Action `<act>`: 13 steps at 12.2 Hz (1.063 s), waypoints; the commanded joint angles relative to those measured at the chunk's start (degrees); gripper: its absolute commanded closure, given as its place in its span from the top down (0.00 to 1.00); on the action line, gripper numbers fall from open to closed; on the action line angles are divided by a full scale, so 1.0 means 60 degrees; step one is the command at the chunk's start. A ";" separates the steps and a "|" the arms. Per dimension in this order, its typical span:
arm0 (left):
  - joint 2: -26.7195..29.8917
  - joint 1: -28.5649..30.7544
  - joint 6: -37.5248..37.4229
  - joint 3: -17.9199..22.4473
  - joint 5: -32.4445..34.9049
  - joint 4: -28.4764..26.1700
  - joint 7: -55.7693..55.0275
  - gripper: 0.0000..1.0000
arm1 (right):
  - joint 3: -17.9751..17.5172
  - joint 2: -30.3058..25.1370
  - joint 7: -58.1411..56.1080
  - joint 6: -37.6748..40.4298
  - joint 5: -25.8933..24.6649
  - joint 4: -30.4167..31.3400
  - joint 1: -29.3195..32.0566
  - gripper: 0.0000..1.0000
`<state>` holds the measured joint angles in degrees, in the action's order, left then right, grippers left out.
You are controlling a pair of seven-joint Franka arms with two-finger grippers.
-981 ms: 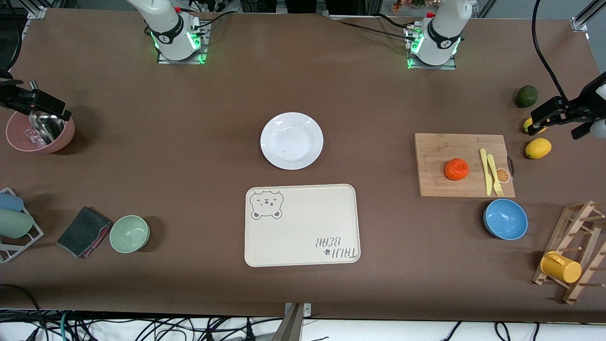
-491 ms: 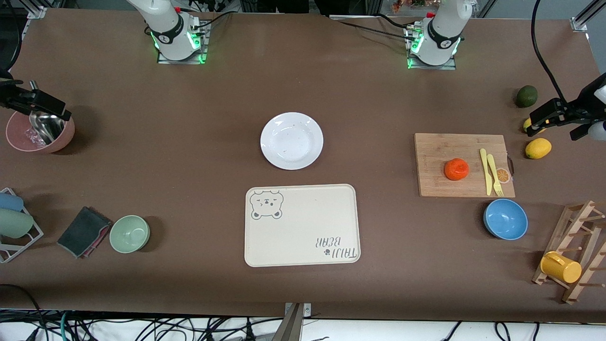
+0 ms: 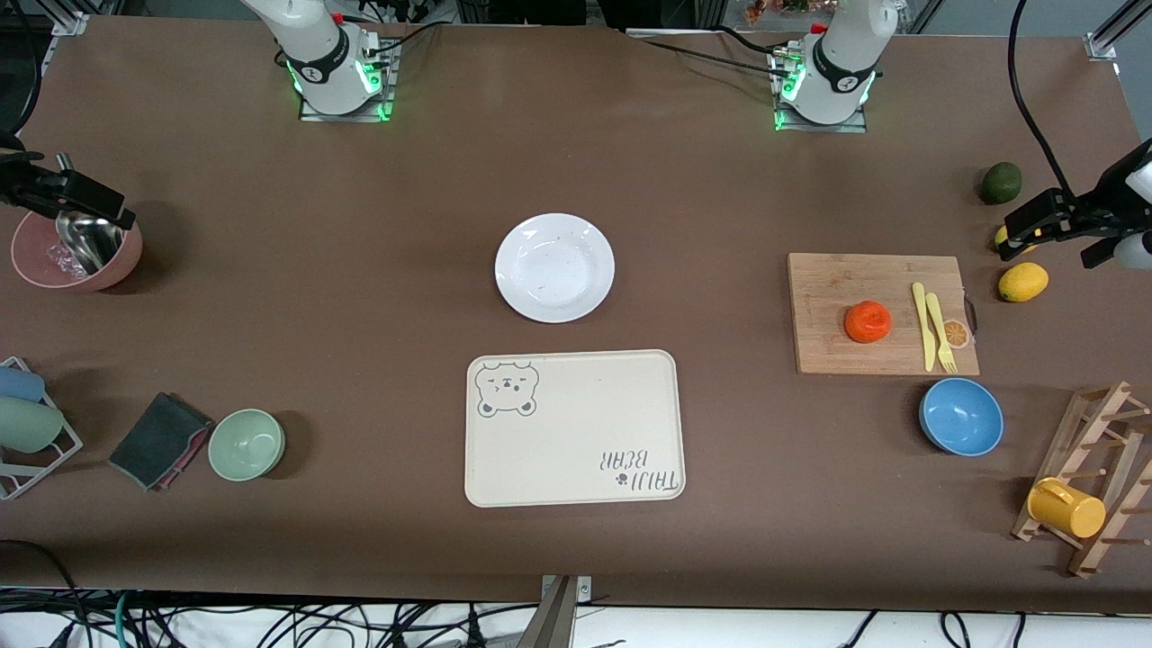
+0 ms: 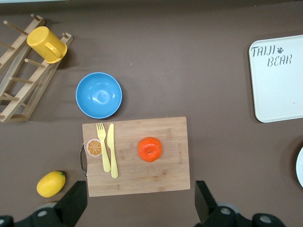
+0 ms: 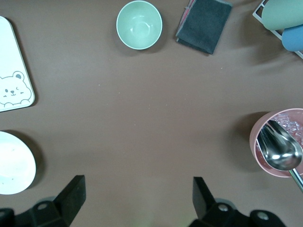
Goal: Place orange and plate with both arms
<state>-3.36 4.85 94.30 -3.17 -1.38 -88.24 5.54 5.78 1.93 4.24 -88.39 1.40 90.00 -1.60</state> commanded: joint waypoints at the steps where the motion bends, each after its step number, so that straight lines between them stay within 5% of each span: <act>1: -0.0158 -0.0105 -0.0072 0.0030 -0.0254 0.0307 0.0044 1.00 | 0.0003 0.0029 0.0099 0.0098 0.0060 -0.0206 0.0018 1.00; 8: -0.0260 -0.0032 -0.0087 0.0045 -0.0254 0.0307 0.0059 1.00 | 0.0003 0.0015 0.0099 0.0098 0.0060 -0.0206 0.0018 1.00; 13: -0.1283 0.0113 0.0582 0.0118 -0.0253 0.0351 0.0044 1.00 | 0.0003 0.0029 0.0099 0.0113 0.0060 -0.0206 0.0018 1.00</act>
<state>-7.28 4.66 95.33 -2.75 -1.38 -88.24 5.53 5.80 1.94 4.24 -88.39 1.40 90.00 -1.60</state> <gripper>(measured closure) 0.000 0.000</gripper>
